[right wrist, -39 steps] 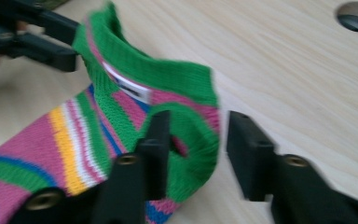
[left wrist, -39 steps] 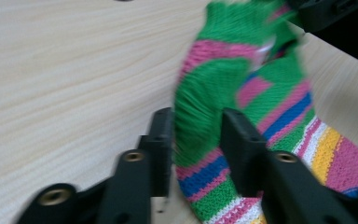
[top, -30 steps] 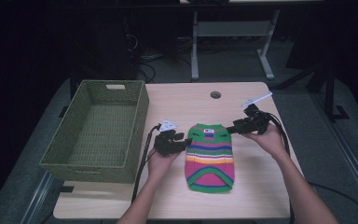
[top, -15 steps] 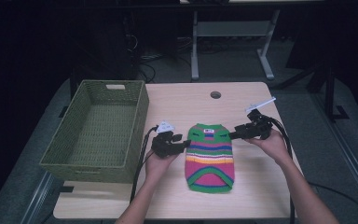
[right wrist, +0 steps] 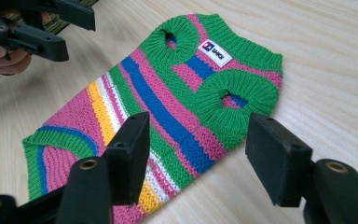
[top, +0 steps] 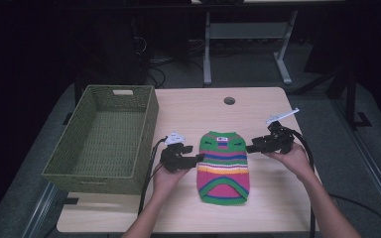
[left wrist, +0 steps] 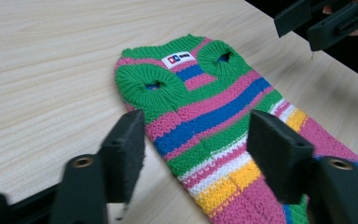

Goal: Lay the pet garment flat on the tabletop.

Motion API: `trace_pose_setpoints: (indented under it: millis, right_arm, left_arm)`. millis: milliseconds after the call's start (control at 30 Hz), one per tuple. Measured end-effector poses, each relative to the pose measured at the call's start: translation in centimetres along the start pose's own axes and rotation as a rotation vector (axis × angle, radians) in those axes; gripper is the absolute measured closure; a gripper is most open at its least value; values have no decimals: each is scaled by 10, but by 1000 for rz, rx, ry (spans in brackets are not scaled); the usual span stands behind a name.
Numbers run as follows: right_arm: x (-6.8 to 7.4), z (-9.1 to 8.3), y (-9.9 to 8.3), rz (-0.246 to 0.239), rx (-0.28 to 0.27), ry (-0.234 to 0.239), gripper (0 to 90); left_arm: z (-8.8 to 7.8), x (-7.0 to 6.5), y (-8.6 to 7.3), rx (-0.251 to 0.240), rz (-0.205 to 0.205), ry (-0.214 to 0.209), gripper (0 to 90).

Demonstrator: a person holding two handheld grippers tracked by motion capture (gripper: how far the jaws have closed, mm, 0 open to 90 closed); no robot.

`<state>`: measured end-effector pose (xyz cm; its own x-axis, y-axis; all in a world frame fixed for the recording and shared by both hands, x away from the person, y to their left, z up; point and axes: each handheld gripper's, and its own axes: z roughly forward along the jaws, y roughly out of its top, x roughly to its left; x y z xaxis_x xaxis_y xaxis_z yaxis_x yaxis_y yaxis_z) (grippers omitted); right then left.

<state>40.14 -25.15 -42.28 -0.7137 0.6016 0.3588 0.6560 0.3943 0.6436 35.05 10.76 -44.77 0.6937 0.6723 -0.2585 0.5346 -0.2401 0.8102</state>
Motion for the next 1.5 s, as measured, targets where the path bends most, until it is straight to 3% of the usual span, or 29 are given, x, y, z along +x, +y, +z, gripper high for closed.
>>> trace_pose_setpoints:
  millis: [267, 367, 567, 1500]
  right_arm:
    - [2, -4, -10, 11, -16, 6, 341]
    - [3, -5, -14, 22, -18, 17, 305]
    - [3, -11, -21, 23, -30, 25, 281]
    - [15, -22, -55, -1, -28, 31, 270]
  left_arm:
    - [-5, -6, -1, 6, 24, -24, 244]
    - [-6, -7, -1, 15, 5, -49, 227]
    - [-8, -9, -2, 19, 13, -36, 180]
    - [-20, -20, -19, 62, 36, -62, 174]
